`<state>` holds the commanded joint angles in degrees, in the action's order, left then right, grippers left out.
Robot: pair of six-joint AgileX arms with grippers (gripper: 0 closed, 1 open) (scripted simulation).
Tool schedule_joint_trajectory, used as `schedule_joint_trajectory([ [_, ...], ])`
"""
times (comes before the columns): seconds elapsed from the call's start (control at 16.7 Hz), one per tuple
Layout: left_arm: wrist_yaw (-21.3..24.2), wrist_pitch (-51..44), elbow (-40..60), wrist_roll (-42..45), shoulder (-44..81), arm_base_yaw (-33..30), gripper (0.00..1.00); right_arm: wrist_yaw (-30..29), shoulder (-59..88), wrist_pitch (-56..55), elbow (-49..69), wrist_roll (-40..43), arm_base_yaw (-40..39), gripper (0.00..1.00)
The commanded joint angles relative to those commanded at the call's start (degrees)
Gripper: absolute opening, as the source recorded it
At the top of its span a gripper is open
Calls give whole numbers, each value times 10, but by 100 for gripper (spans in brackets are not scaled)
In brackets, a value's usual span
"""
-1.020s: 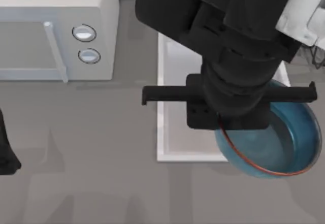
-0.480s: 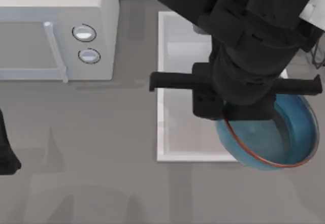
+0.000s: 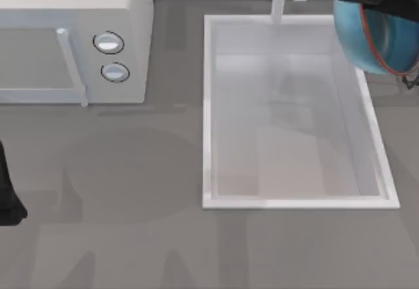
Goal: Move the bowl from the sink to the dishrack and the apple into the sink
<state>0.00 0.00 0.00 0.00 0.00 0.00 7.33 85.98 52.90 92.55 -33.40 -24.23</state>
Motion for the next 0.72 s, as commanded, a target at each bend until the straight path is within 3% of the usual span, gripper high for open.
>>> schedule_joint_trajectory([
  [0.42,0,0,0,0,0,0,100,115,-83,-372,-127,223,333,0],
  [0.72,0,0,0,0,0,0,100,151,-108,-512,-165,316,469,0],
])
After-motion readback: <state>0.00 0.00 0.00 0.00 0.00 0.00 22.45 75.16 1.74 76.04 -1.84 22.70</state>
